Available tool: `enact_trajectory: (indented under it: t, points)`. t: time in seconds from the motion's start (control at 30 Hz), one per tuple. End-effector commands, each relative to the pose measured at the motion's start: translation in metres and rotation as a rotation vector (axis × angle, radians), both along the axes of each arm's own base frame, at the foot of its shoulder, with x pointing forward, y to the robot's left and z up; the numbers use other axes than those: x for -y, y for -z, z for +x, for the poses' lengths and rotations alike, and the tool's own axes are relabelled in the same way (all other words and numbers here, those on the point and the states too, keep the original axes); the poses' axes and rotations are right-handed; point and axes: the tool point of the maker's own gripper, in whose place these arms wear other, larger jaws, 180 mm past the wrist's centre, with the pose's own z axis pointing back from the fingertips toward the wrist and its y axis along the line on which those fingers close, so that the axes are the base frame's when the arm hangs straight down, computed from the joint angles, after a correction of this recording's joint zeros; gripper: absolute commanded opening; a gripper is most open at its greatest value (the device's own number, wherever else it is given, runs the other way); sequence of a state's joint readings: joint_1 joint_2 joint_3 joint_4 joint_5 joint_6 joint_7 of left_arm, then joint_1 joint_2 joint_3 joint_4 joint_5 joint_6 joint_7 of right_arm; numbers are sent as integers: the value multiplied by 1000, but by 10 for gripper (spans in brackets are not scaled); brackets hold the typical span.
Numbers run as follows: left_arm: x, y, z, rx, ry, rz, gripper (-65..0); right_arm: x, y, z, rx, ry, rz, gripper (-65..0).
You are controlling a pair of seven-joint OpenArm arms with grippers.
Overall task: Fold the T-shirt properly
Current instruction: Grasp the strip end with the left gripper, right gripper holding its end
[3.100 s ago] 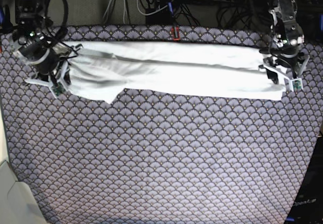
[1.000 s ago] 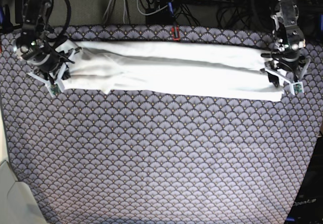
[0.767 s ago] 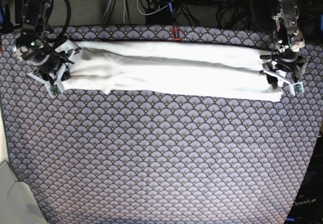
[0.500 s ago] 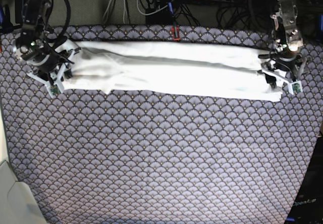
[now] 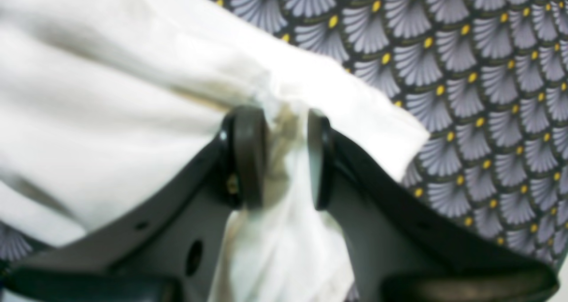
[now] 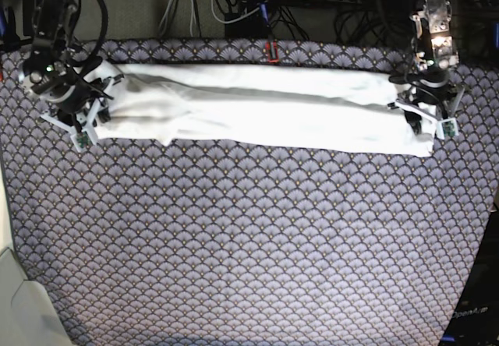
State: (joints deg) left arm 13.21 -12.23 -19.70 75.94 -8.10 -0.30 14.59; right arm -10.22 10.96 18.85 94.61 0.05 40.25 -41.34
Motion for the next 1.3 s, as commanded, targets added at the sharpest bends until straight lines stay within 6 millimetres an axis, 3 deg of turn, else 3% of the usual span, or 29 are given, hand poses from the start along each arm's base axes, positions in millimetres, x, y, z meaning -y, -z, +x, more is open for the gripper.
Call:
enact_trajectory:
  t: [0.0,0.5,0.93,1.27]
  points:
    - [5,34,-29,-181,1,-34,-376,5,-13,9,44,-1,-13,-473]
    - [3,39,-33,-196,-6,-36,-644,10,-14,9,44,-2,-25,-473]
    - [2,24,-27,-162,3,-19,-615,10,-14,9,44,-2,-25,-470]
    - [-18,9,-21,-101,-45,-107,-614,9,-14,9,44,-3,-25,-470]
